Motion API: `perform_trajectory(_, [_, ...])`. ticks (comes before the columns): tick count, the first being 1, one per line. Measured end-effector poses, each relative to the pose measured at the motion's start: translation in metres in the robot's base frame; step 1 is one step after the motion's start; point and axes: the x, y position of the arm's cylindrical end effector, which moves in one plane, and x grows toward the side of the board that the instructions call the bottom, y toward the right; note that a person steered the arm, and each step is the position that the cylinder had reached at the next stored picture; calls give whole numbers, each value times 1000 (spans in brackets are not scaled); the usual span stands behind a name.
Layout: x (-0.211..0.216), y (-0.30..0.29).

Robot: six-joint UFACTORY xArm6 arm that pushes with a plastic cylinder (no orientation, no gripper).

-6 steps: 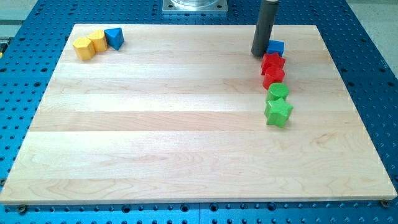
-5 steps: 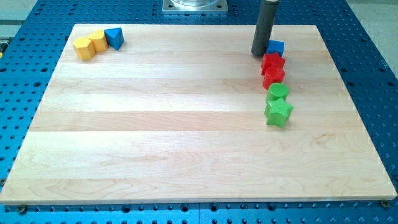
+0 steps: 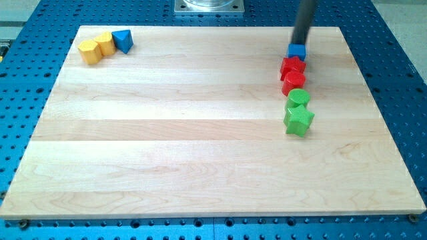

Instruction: Move the cube into the red star

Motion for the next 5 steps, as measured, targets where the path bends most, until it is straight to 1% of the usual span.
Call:
perform_trajectory(1, [14, 4])
perform_trajectory(2, [14, -5])
perform_trajectory(4, [12, -6])
perform_trajectory(5, [-13, -13])
